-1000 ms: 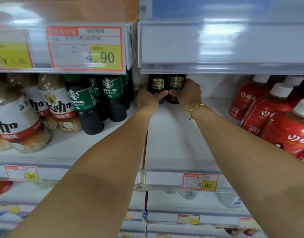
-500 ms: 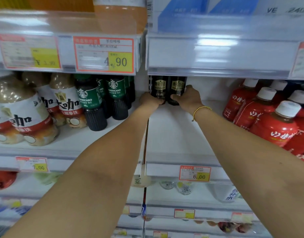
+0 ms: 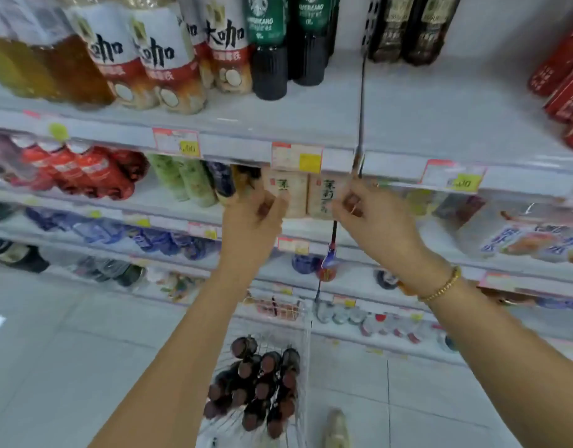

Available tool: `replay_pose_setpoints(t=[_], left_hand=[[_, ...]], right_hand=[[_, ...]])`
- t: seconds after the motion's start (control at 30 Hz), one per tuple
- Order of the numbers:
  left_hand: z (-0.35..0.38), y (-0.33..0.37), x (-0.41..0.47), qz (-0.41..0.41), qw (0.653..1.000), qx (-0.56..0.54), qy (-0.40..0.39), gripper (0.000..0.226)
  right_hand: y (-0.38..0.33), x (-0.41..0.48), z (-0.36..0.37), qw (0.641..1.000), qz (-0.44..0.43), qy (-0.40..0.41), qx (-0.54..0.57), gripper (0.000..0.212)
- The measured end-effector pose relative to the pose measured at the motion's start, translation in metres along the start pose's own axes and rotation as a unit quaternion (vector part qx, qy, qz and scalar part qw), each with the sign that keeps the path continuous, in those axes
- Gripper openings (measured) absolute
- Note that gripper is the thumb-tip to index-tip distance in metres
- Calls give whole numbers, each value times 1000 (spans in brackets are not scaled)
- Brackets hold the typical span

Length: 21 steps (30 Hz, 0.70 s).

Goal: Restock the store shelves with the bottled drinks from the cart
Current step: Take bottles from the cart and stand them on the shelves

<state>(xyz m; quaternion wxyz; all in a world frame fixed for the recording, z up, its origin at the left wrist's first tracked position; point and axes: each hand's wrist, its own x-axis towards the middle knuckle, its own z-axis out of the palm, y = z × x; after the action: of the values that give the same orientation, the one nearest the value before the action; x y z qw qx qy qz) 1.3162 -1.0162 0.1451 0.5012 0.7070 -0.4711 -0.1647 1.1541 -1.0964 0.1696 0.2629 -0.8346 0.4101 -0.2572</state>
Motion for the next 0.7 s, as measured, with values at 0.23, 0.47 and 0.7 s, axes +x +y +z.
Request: replay_pose_setpoints(t=[0.23,0.47,0.7], left_hand=[[-6,-215,-140,-296,943,93,-124,27],[40,-332,-198,-384,876,128,-261,39],[120,-379,-197,-302,848,210,-381,53]], right_hand=[[95,-93,201,935,214,-283,-10,33],[157,-171,321,866,315,-382,-63,39],[181,-193,389,866,298,-379,-129,49]])
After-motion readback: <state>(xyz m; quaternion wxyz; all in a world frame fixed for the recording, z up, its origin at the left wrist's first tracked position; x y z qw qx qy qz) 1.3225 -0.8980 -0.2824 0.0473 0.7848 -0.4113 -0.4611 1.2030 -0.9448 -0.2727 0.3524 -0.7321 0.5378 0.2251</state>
